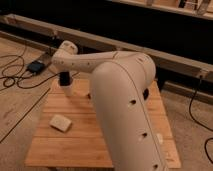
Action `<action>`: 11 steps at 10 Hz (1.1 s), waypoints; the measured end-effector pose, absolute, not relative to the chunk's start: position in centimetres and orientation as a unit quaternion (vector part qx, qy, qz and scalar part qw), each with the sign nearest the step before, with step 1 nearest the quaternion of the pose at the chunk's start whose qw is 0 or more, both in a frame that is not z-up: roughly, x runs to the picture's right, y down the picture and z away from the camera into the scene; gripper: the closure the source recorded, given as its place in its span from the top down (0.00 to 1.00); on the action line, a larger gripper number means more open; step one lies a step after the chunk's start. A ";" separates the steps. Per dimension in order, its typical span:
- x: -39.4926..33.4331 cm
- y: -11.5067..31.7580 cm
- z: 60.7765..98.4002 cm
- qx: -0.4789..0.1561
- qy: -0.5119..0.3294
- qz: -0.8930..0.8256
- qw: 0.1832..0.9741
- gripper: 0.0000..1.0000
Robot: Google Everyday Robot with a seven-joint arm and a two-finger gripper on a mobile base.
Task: Place the eraser in the ceramic cup
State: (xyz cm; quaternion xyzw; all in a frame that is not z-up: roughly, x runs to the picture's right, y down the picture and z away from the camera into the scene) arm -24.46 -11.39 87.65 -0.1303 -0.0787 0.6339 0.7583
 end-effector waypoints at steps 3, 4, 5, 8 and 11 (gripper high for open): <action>-24.8 -11.6 88.1 -0.124 -0.080 0.629 0.764 0.02; -24.8 -11.4 88.3 -0.122 -0.079 0.625 0.767 0.10; -24.9 -11.2 88.4 -0.120 -0.078 0.621 0.771 0.22; -25.1 -11.1 88.5 -0.117 -0.077 0.615 0.776 0.50; -25.1 -11.2 88.4 -0.115 -0.079 0.613 0.778 0.77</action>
